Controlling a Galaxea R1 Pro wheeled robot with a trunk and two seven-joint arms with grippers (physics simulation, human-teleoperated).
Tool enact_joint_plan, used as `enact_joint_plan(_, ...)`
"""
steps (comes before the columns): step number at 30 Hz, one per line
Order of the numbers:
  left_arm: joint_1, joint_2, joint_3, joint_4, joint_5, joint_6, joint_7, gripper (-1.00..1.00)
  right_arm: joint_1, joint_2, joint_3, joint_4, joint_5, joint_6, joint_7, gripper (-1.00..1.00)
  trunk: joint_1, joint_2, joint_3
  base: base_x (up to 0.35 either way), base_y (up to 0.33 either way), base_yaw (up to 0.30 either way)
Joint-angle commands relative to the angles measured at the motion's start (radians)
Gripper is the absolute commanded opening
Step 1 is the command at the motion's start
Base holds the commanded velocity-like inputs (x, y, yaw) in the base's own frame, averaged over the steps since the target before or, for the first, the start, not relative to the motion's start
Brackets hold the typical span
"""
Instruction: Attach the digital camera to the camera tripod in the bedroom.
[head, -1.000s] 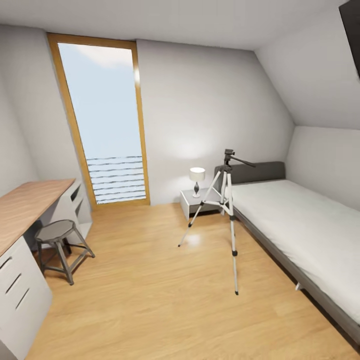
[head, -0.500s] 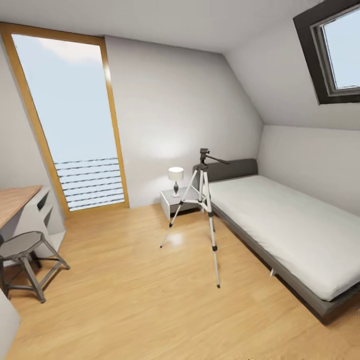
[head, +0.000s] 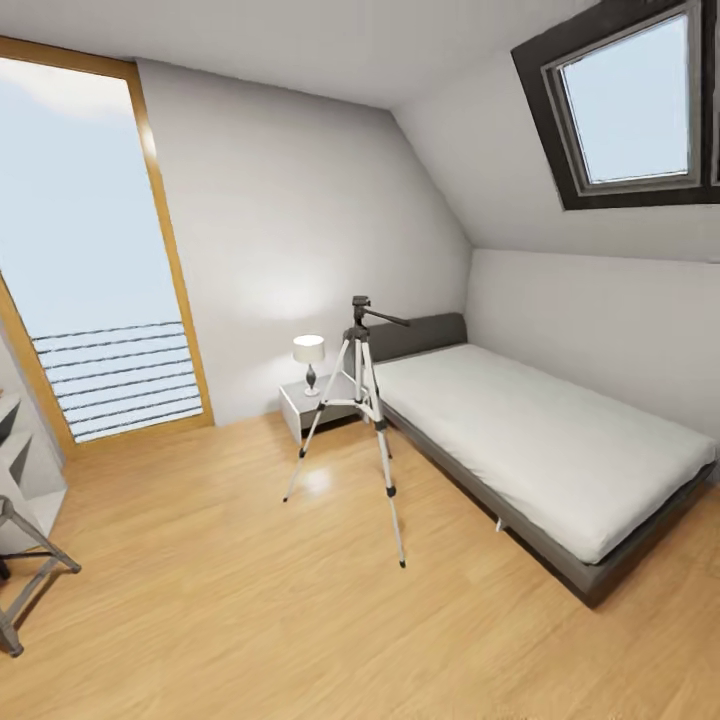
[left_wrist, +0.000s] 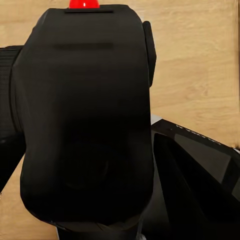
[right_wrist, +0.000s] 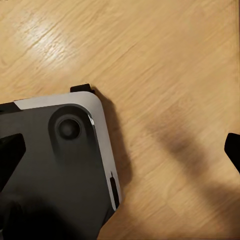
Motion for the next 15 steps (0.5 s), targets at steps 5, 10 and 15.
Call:
enact_joint_plan(5,-0.001,0.0,-0.009,0.0,0.004,-0.001,0.004,-1.0,-0.002,0.0,-0.009,0.004,0.009,-0.006,0.002,1.0,0.0,-0.002,-0.002,0.0,0.0,-0.3)
enact_joint_plan(10,-0.001,0.001,-0.009,0.0,0.004,-0.001,0.005,-1.0,-0.002,-0.001,-0.009,0.003,0.01,-0.005,0.002,1.0,0.0,-0.002,-0.002,0.0,0.0,-0.263)
enact_joint_plan(15,-0.001,0.002,-0.009,0.0,0.004,-0.001,0.005,-1.0,-0.002,-0.001,-0.008,0.003,0.013,-0.004,0.008,1.0,0.0,-0.002,-0.002,0.0,0.0,-0.084)
